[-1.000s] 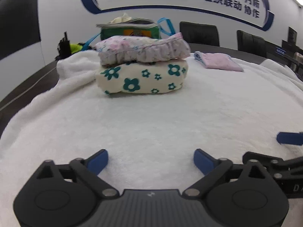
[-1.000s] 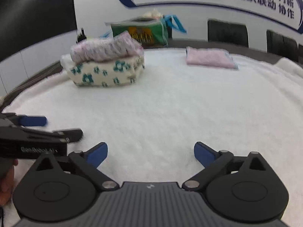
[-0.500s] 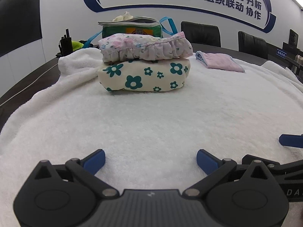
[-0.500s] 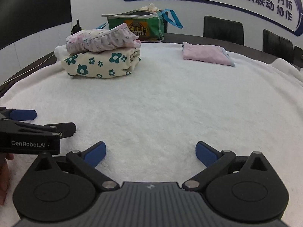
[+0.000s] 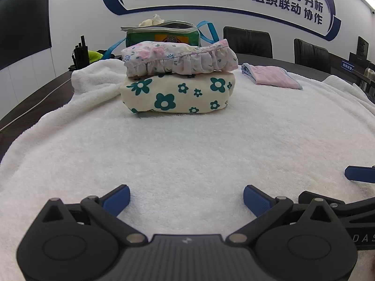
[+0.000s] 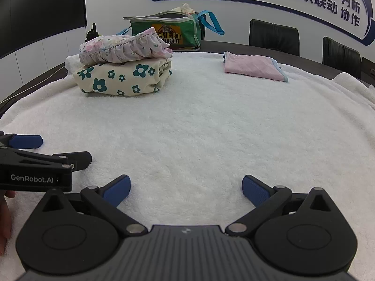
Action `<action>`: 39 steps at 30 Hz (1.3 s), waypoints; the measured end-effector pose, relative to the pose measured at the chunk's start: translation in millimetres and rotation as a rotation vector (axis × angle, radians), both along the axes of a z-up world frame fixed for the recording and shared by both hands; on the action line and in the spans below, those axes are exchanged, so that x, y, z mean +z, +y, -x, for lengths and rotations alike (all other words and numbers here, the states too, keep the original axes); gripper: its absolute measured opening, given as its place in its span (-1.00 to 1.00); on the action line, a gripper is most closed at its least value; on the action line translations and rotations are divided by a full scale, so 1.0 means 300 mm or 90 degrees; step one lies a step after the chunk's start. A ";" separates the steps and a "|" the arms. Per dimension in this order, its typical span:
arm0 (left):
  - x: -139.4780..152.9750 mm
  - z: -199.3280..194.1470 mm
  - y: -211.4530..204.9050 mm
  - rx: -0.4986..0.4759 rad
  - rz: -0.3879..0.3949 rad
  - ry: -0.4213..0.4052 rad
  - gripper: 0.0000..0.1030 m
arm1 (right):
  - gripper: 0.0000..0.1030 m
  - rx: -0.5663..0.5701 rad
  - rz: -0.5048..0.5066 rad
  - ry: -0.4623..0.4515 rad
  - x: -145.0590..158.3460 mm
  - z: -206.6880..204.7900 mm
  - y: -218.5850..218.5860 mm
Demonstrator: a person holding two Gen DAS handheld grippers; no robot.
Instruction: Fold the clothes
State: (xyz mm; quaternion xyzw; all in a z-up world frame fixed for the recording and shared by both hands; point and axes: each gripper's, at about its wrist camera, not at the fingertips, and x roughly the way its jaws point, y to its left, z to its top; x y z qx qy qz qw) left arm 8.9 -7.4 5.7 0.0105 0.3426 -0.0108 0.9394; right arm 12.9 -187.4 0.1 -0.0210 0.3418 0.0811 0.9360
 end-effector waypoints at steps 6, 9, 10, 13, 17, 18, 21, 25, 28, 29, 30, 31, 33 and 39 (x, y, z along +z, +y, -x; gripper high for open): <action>0.001 0.002 0.000 0.000 0.000 0.000 1.00 | 0.99 0.000 -0.001 0.000 -0.001 0.000 -0.003; 0.001 0.000 0.001 0.000 0.001 0.000 1.00 | 0.99 0.000 -0.001 0.000 0.000 0.000 -0.003; 0.001 0.001 0.001 0.000 0.001 0.000 1.00 | 0.99 0.001 -0.001 0.000 0.000 0.000 -0.003; 0.000 0.003 0.000 0.001 0.002 0.000 1.00 | 0.99 0.001 -0.002 0.000 0.000 0.000 -0.004; 0.000 0.005 0.000 0.001 0.002 0.000 1.00 | 0.99 0.000 -0.002 0.000 0.000 0.001 -0.003; 0.000 0.004 0.000 0.000 0.002 0.000 1.00 | 0.99 0.000 -0.002 0.000 0.000 0.001 -0.003; 0.000 0.003 0.000 0.000 0.001 0.001 1.00 | 0.99 0.000 -0.002 0.000 0.000 0.001 -0.004; 0.000 0.000 0.000 0.000 0.001 0.001 1.00 | 0.99 0.000 -0.002 0.000 0.000 0.002 -0.005; 0.000 0.001 0.008 -0.003 0.010 0.000 1.00 | 0.99 0.000 -0.002 0.000 0.000 0.002 -0.004; 0.001 0.002 0.010 -0.003 0.012 -0.001 1.00 | 0.99 0.000 -0.002 0.000 0.001 0.002 -0.004; 0.001 0.002 0.012 -0.003 0.015 -0.002 1.00 | 0.99 0.000 -0.002 0.000 0.001 0.002 -0.004; 0.001 0.002 0.010 -0.003 0.013 -0.002 1.00 | 0.99 0.000 -0.002 0.000 0.001 0.002 -0.004; 0.001 0.001 0.008 -0.003 0.012 -0.002 1.00 | 0.99 0.000 -0.002 0.000 0.001 0.002 -0.004; 0.001 0.002 0.007 -0.003 0.012 -0.002 1.00 | 0.99 0.000 -0.002 0.000 0.001 0.002 -0.004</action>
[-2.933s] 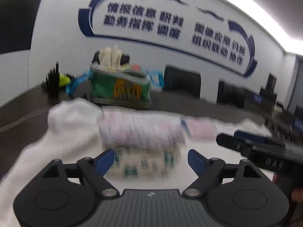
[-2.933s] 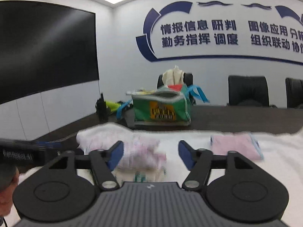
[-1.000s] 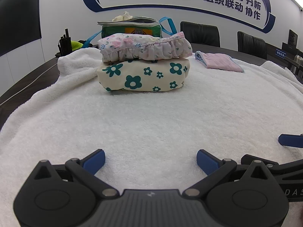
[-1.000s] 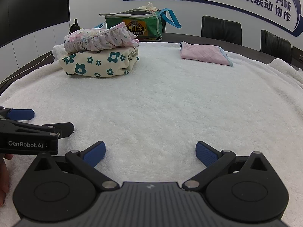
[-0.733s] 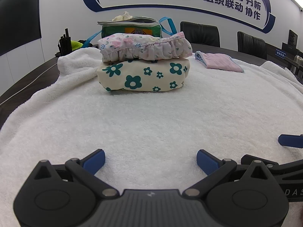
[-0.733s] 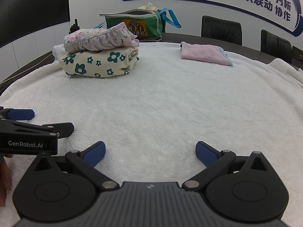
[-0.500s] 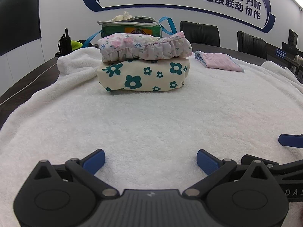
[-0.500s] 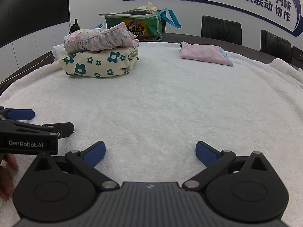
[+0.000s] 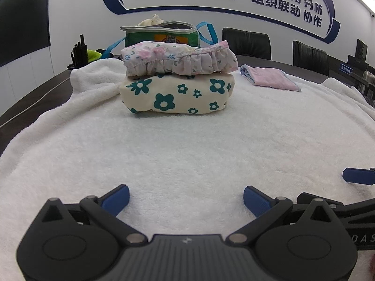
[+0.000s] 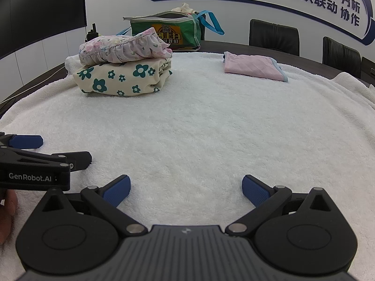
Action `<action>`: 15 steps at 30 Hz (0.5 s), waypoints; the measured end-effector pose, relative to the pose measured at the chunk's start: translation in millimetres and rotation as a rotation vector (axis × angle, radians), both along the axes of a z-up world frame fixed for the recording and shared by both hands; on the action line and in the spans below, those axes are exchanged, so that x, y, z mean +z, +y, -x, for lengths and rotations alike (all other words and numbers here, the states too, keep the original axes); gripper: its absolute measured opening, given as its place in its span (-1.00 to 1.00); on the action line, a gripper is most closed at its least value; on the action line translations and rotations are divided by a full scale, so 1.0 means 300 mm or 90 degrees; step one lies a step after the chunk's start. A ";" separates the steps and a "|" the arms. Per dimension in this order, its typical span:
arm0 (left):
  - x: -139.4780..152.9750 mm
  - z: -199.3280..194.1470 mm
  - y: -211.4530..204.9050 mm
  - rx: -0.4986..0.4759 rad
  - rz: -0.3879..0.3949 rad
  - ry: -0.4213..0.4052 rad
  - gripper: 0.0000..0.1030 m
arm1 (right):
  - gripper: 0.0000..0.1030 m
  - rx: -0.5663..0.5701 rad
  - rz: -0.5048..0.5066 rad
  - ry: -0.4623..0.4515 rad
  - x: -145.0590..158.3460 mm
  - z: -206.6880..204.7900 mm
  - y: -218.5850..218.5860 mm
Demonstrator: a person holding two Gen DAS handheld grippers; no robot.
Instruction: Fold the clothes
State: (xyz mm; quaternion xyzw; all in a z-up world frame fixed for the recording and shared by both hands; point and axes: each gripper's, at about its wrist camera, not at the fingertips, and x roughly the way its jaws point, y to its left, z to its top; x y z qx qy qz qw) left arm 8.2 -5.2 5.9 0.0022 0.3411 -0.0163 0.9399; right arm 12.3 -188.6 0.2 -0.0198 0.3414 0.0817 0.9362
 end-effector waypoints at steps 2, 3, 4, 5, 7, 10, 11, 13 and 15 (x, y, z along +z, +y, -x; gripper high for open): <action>0.000 0.001 0.000 0.000 0.000 0.000 1.00 | 0.99 -0.001 -0.001 0.000 0.000 0.000 -0.001; 0.000 0.001 0.000 0.000 0.000 0.000 1.00 | 0.99 -0.001 -0.002 0.000 0.000 0.000 -0.001; 0.000 0.001 0.000 0.000 0.000 0.000 1.00 | 0.99 -0.001 -0.002 0.000 0.001 0.000 -0.002; 0.000 0.001 0.000 0.000 0.000 -0.001 1.00 | 0.99 -0.002 -0.003 -0.001 0.001 0.000 -0.002; 0.000 0.001 0.001 0.000 0.000 -0.001 1.00 | 0.99 -0.002 -0.004 -0.001 0.001 0.000 -0.004; 0.000 0.002 0.002 0.000 0.001 -0.002 1.00 | 0.99 -0.003 -0.007 -0.001 0.001 0.000 -0.005; 0.000 0.002 0.002 -0.001 0.001 -0.002 1.00 | 0.99 -0.004 -0.007 -0.001 0.002 0.000 -0.006; 0.000 0.002 0.003 -0.001 0.002 -0.002 1.00 | 0.99 -0.005 -0.009 -0.002 0.002 0.000 -0.007; -0.001 0.001 0.002 -0.001 0.002 -0.002 1.00 | 0.99 -0.007 -0.008 -0.002 0.002 0.000 -0.007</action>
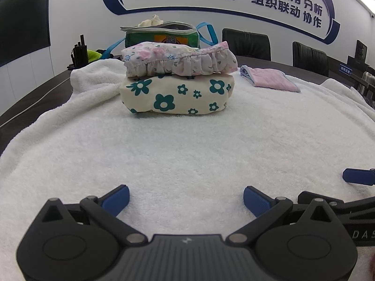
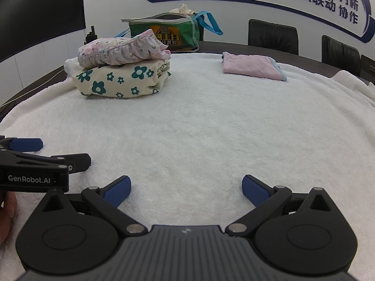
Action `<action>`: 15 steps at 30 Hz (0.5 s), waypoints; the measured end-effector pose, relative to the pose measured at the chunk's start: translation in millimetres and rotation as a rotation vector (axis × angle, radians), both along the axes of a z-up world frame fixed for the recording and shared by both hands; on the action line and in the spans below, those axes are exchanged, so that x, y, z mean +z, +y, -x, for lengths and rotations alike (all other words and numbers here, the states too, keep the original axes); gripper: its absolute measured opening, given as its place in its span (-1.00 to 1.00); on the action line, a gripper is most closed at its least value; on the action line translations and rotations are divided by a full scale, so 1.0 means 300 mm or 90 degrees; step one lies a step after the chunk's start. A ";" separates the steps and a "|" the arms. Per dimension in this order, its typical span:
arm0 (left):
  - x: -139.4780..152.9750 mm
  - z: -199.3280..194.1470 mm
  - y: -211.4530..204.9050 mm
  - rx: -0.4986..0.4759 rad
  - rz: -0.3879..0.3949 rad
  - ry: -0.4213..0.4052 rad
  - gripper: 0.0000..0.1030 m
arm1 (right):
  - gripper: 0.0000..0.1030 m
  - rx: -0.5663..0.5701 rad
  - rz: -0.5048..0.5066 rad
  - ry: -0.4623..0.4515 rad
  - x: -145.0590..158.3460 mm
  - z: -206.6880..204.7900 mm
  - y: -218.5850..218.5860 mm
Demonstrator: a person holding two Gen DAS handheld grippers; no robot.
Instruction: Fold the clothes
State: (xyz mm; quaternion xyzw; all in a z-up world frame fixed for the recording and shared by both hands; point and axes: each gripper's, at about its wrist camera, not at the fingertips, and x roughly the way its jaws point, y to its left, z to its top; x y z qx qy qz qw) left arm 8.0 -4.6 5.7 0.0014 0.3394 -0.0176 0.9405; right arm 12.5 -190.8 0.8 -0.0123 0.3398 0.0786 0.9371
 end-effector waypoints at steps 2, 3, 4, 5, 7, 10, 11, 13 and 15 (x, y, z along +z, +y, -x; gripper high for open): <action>0.001 0.001 -0.001 -0.003 0.000 -0.001 1.00 | 0.99 -0.003 0.002 0.000 0.000 0.000 0.001; 0.001 0.001 -0.002 -0.004 0.001 -0.001 1.00 | 0.99 -0.005 0.003 0.000 0.000 -0.001 0.001; 0.001 0.000 -0.002 -0.004 0.000 -0.001 1.00 | 0.99 -0.007 0.004 0.000 -0.001 -0.001 0.001; 0.001 0.001 -0.003 -0.004 0.000 -0.001 1.00 | 0.99 -0.009 0.005 0.000 -0.001 -0.001 0.001; 0.001 0.001 -0.006 -0.004 -0.004 0.000 1.00 | 0.99 -0.011 0.007 0.001 -0.001 -0.001 0.002; 0.000 0.000 -0.012 -0.009 -0.010 0.001 1.00 | 0.99 -0.011 0.007 0.001 -0.001 -0.004 0.002; 0.000 0.001 -0.011 -0.009 -0.008 0.001 1.00 | 0.99 -0.011 0.007 0.001 -0.002 -0.004 0.002; 0.001 0.002 -0.010 -0.010 -0.007 -0.001 1.00 | 0.99 -0.011 0.007 0.001 -0.002 -0.004 0.001; 0.000 0.004 -0.011 -0.010 -0.007 -0.001 1.00 | 0.99 -0.011 0.007 0.001 -0.002 -0.004 0.001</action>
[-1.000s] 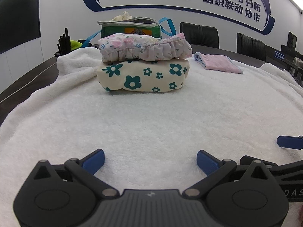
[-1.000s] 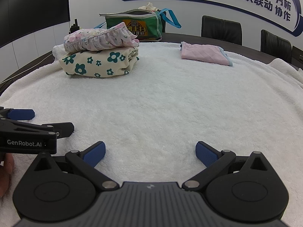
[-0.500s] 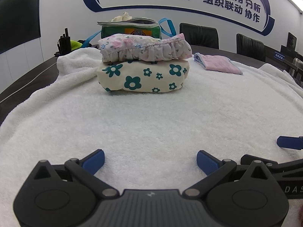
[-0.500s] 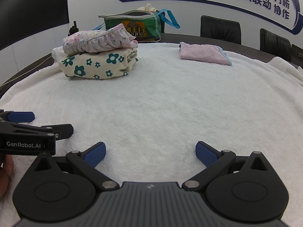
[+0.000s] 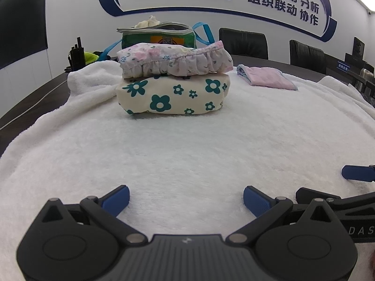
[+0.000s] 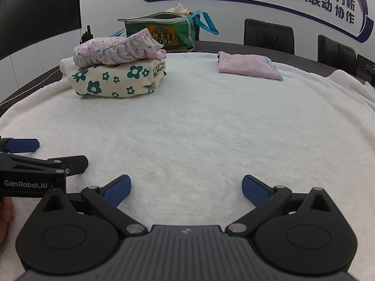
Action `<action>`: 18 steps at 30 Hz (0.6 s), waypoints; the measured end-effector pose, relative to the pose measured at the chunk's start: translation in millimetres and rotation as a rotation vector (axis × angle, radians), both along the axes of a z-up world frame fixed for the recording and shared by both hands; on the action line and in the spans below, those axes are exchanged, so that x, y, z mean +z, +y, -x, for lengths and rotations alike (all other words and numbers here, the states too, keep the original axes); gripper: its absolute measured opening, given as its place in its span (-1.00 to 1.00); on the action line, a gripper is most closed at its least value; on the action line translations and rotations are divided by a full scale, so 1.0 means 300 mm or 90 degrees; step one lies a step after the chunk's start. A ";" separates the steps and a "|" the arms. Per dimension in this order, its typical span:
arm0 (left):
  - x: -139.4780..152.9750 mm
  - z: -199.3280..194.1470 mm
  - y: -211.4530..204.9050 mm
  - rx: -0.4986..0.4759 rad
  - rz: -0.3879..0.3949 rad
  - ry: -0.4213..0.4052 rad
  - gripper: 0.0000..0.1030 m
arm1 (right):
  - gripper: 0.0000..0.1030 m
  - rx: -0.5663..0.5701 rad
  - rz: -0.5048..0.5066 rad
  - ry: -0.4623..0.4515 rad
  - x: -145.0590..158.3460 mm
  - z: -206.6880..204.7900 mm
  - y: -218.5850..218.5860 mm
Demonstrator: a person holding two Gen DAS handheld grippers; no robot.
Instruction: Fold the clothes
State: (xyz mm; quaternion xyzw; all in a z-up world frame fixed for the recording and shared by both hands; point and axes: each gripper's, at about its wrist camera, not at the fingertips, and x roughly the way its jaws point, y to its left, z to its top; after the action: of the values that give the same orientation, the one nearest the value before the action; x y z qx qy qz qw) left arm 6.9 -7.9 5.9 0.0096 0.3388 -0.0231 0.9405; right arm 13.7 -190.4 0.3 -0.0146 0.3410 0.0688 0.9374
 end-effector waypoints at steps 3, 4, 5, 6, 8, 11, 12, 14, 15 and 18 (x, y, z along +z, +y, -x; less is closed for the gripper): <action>0.000 -0.002 -0.001 0.000 -0.001 0.002 1.00 | 0.99 0.000 0.000 0.000 0.000 0.000 0.000; 0.000 -0.002 -0.001 0.000 -0.001 0.002 1.00 | 0.99 0.000 0.000 0.000 0.000 0.000 0.000; 0.000 -0.002 -0.001 0.000 -0.002 0.003 1.00 | 0.99 0.000 0.000 0.000 0.000 0.000 -0.001; 0.000 -0.002 -0.001 0.000 -0.002 0.003 1.00 | 0.99 0.000 -0.001 0.000 0.000 0.000 -0.001; -0.001 -0.001 -0.001 0.000 -0.002 0.003 1.00 | 0.99 0.000 -0.001 0.000 0.000 0.000 -0.001; -0.001 -0.001 -0.001 0.000 -0.002 0.003 1.00 | 0.99 0.000 -0.001 0.000 0.000 0.000 -0.001; 0.000 -0.001 -0.001 0.000 -0.002 0.003 1.00 | 0.99 0.000 -0.001 0.000 0.000 0.000 -0.001; 0.000 0.000 -0.002 0.000 -0.002 0.003 1.00 | 0.99 0.000 -0.001 0.000 0.000 0.000 -0.001; 0.000 0.000 -0.002 0.000 -0.002 0.003 1.00 | 0.99 0.000 -0.001 0.000 0.000 0.000 -0.001; 0.000 0.000 -0.002 0.000 -0.001 0.003 1.00 | 0.99 0.000 -0.001 0.000 0.000 0.000 -0.001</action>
State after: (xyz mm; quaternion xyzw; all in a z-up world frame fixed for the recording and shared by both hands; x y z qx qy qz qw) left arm 6.9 -8.6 5.8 0.0105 0.3410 -0.0225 0.9397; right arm 13.6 -190.8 0.2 -0.0141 0.3409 0.0691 0.9375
